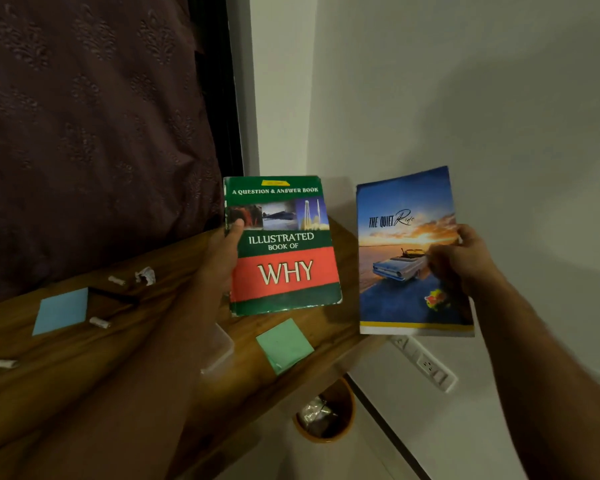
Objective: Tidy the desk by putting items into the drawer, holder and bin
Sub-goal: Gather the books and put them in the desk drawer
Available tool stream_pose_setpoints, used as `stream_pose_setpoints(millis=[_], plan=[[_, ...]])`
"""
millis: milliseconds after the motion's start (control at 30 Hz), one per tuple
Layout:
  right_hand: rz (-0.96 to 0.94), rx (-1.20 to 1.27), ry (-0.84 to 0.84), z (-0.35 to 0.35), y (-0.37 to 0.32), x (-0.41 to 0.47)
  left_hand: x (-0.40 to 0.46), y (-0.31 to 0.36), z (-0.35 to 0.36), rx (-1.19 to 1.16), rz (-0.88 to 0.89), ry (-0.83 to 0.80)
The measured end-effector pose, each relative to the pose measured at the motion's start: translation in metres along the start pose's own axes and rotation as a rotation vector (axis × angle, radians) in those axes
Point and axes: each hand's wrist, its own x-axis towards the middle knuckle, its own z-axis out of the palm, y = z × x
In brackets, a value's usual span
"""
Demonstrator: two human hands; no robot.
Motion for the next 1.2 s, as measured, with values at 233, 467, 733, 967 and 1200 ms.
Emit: stream_pose_setpoints(millis=[233,467,733,967,1200], plan=[[-0.052,0.098,-0.176,0.034,0.018,-0.009,-0.035,-0.011,0.037,-0.125,-0.062,-0.148],[-0.074,0.243,-0.399,0.063,0.006,-0.032,-0.053,-0.033,0.044,-0.115,-0.112,-0.096],[0.019,0.258,-0.502,0.084,0.017,-0.053,-0.052,-0.037,0.023,-0.117,-0.141,-0.135],[0.11,0.272,-0.461,0.105,0.023,-0.088,-0.049,-0.035,0.003,-0.152,-0.284,-0.216],[0.229,0.387,-0.513,0.105,0.024,-0.112,-0.044,-0.042,-0.005,-0.182,-0.273,-0.284]])
